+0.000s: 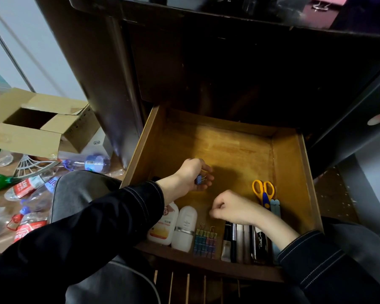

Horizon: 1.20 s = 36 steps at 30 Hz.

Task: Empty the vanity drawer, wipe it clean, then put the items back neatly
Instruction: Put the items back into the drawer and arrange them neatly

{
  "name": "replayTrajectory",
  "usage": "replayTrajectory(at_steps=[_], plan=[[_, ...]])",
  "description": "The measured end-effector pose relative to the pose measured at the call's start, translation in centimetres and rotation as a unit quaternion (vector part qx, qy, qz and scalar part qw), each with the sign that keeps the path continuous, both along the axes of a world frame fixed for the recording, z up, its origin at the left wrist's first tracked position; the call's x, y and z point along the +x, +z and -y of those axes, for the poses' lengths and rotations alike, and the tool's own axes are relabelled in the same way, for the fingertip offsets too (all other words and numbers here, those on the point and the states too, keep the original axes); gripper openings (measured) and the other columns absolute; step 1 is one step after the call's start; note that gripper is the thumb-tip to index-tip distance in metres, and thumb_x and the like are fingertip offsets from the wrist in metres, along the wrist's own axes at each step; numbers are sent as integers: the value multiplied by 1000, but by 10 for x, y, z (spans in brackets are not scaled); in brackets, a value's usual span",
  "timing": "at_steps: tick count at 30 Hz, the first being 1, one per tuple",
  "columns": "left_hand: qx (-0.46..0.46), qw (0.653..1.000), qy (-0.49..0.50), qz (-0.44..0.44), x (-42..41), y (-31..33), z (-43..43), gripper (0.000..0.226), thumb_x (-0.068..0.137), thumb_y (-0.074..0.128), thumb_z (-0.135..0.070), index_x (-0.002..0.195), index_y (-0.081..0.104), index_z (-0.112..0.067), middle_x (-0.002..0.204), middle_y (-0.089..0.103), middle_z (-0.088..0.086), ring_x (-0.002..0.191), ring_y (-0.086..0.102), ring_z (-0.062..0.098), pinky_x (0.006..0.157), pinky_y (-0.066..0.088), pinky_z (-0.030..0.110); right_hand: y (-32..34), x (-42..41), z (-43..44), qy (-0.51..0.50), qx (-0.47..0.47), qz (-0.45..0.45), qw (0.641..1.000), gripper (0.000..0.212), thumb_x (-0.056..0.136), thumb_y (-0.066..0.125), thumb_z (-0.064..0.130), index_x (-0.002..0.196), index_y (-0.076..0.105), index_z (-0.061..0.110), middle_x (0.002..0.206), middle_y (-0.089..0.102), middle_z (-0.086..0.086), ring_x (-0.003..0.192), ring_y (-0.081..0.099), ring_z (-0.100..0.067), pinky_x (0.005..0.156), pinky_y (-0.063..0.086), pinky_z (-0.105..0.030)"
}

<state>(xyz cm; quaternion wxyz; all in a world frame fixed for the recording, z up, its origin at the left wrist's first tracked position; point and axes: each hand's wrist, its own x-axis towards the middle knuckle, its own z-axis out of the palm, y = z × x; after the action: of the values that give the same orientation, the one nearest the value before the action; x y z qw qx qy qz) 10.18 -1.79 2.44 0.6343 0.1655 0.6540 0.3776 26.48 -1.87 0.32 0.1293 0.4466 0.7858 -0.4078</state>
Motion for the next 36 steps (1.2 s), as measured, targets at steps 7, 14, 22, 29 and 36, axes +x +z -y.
replayTrajectory(at_steps=[7,14,22,29,36], plan=[[-9,990,18,139,-3,6,4,37,103,35,-19,120,59,4,115,64,28,86,67,35,77,58,42,12,4,-9,-189,193,-116,956,14,93,66,41,82,66,33,84,68,16,85,64,-4,73,55,-37],[-4,984,-47,170,-3,15,11,20,96,39,3,107,56,3,111,58,23,86,64,32,64,62,38,13,1,-7,-149,205,-148,956,8,91,70,35,99,69,34,94,59,16,85,57,2,66,45,-21],[27,984,-98,147,3,13,12,49,93,24,15,135,49,8,139,47,33,118,55,39,92,52,50,15,-2,-5,-144,167,-171,960,3,89,69,31,87,71,32,87,64,19,82,59,4,66,44,-19],[24,989,-118,85,0,11,9,38,96,42,8,130,57,4,131,55,25,111,61,39,85,57,45,15,0,-7,-189,132,-209,950,16,91,68,24,75,71,27,69,67,9,61,57,-2,59,42,-22],[177,863,-292,-372,-16,3,5,27,88,56,-1,109,72,-7,99,71,14,67,59,17,57,45,23,13,0,-3,-48,86,-57,994,13,88,66,26,81,76,24,81,72,7,80,68,-16,74,56,-40]])
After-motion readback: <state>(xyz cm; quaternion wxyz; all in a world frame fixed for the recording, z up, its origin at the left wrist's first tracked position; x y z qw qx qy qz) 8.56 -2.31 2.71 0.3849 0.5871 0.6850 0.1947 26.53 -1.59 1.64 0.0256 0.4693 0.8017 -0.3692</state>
